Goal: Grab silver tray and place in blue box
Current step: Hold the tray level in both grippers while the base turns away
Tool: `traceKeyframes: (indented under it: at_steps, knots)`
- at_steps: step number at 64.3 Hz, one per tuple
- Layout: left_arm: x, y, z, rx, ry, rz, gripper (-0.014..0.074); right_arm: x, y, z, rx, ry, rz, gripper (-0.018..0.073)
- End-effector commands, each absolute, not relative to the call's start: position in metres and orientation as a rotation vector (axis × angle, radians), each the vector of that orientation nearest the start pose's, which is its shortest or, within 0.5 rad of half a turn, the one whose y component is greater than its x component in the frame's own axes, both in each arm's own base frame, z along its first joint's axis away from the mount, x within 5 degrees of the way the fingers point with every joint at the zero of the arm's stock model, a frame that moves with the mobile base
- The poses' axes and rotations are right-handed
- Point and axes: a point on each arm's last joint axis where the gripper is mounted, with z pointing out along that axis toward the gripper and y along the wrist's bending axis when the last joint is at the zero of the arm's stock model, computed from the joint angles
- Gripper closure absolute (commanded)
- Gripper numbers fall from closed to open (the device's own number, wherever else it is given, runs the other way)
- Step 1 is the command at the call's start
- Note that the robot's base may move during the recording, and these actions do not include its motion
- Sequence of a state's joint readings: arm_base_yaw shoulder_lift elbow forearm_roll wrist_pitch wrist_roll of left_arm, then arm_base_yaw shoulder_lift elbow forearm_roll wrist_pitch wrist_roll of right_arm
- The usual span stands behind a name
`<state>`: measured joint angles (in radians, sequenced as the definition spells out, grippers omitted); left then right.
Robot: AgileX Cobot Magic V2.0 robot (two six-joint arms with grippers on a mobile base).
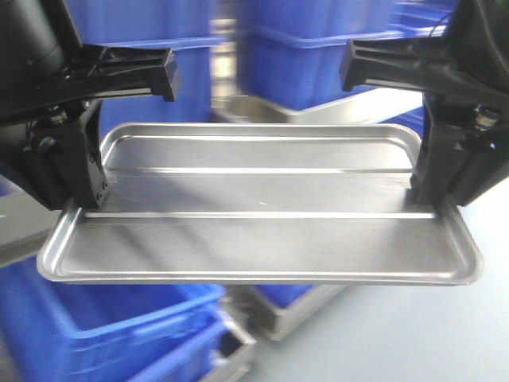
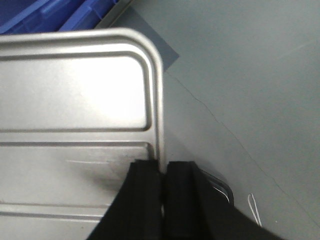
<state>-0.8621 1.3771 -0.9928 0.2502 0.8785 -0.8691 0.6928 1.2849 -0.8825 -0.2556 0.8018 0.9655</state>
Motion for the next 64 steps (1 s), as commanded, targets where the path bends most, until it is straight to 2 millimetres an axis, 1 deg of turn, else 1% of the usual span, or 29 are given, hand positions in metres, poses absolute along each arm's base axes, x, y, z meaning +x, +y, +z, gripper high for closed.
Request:
traceKeyframes:
  at_steps: [1,64]
  knots:
    - [0.1854,-0.1884,0.2880,0.156,2.651,-0.239,0.0603,0.1988,0.1394,0.2840,0.158,2.585,0.266,0.0510]
    - [0.1854,-0.1884,0.2880,0.156,2.651,-0.239,0.0603,0.1988,0.1394,0.2840,0.158,2.585,0.266,0.0510]
